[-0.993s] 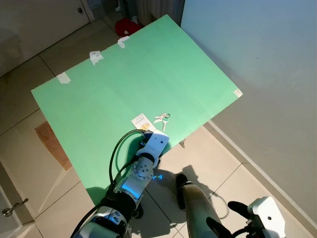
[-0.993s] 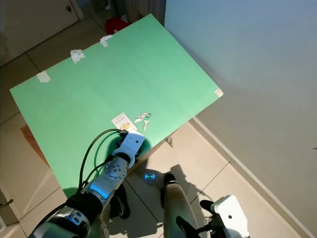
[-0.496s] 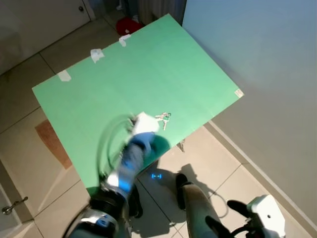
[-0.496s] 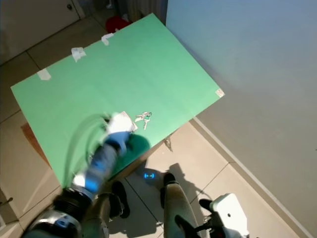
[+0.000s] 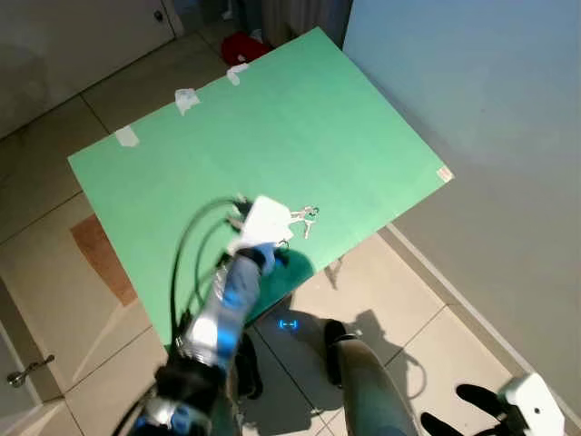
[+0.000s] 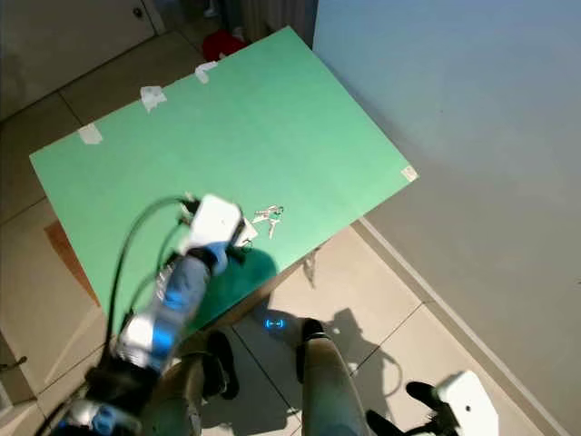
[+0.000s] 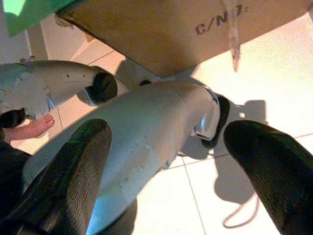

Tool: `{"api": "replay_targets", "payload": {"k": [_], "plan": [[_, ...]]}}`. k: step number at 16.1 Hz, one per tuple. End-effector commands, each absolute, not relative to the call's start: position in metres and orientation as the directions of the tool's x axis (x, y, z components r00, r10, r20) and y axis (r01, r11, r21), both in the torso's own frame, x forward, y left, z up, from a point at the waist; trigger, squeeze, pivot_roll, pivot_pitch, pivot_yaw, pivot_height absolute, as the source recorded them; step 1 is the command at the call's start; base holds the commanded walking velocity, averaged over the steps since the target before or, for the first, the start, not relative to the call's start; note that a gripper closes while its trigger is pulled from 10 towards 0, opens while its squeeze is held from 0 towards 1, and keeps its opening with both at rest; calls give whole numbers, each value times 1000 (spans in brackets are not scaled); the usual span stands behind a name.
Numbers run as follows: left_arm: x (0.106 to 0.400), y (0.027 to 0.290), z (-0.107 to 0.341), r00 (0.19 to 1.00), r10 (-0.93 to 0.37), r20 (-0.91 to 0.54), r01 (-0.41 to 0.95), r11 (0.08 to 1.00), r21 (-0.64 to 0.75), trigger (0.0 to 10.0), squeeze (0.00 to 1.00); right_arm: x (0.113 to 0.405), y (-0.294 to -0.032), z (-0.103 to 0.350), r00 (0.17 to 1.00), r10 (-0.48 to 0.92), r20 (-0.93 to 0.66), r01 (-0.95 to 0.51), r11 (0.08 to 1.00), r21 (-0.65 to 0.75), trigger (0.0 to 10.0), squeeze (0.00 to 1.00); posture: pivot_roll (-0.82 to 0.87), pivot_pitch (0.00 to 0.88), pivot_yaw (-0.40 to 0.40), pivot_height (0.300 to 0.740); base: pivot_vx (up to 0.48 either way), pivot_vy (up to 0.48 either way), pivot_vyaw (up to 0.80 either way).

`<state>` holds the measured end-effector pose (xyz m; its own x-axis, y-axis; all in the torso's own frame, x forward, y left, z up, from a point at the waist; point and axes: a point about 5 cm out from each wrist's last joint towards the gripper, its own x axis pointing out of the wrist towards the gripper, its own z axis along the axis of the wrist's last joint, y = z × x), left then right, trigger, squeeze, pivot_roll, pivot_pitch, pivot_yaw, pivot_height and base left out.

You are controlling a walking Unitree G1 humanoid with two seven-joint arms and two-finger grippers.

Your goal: Hang keys on a hook

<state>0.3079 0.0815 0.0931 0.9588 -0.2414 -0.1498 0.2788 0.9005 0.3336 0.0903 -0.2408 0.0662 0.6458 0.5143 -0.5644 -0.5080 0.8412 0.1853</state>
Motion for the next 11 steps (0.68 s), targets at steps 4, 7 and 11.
{"api": "replay_targets", "payload": {"k": [4, 7, 11], "plan": [[283, 85, 71, 970, -161, -182, 225, 881, 416, 10000, 1000, 88, -215, 47, 639, 523, -564, -498, 840, 214, 10000, 0, -428, 351, 6, 740, 0, 0, 0], [277, 89, 58, 973, -154, -175, 220, 854, 471, 10000, 1000, 86, -210, 45, 643, 548, -536, -496, 830, 254, 10000, 0, -431, 353, -2, 740, 0, 0, 0], [278, 86, 39, 956, -156, -249, 251, 873, 417, 10000, 1000, 87, -218, 51, 647, 547, -530, -501, 830, 244, 10000, 0, -448, 364, -20, 740, 0, 0, 0]]}}
